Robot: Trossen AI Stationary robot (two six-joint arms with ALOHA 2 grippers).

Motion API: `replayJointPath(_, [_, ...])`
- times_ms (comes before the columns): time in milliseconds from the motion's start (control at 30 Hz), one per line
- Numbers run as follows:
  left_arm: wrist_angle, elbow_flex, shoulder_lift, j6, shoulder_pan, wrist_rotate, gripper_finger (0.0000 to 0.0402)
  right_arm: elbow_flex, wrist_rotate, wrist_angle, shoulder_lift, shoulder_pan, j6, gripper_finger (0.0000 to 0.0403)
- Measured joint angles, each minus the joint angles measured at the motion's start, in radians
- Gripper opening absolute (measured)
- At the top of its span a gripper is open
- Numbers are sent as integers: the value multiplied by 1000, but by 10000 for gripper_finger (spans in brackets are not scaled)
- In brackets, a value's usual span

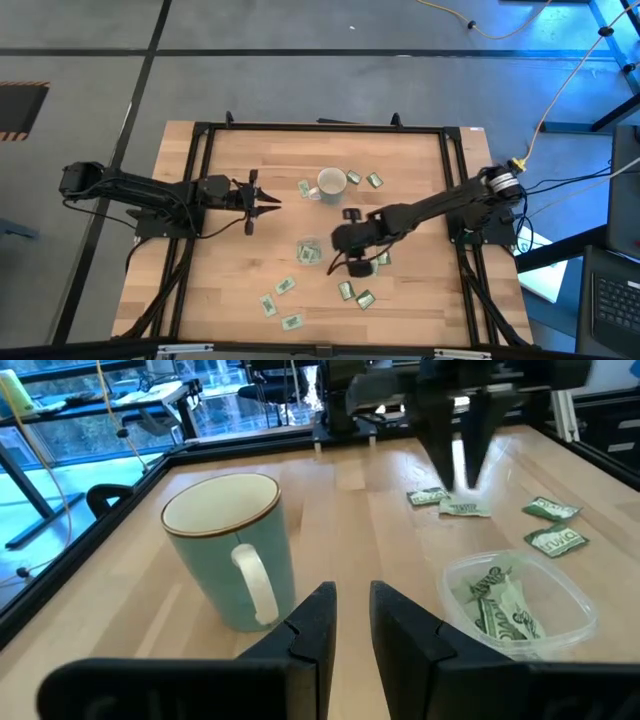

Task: Pick and place Stevia / Truvia into bins
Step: Put the green stevia packet into the transparent bin

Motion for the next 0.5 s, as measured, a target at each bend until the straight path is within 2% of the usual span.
replayJointPath(233, [-6,0,0,0,0,0,59,-255,20,39,-135,63,235,90])
replayJointPath(367, [-2,0,0,0,0,0,59,-402,20,220,-168,74,300,90])
replayJointPath(500, [-4,0,0,0,0,-2,59,-477,17,253,-167,74,321,90])
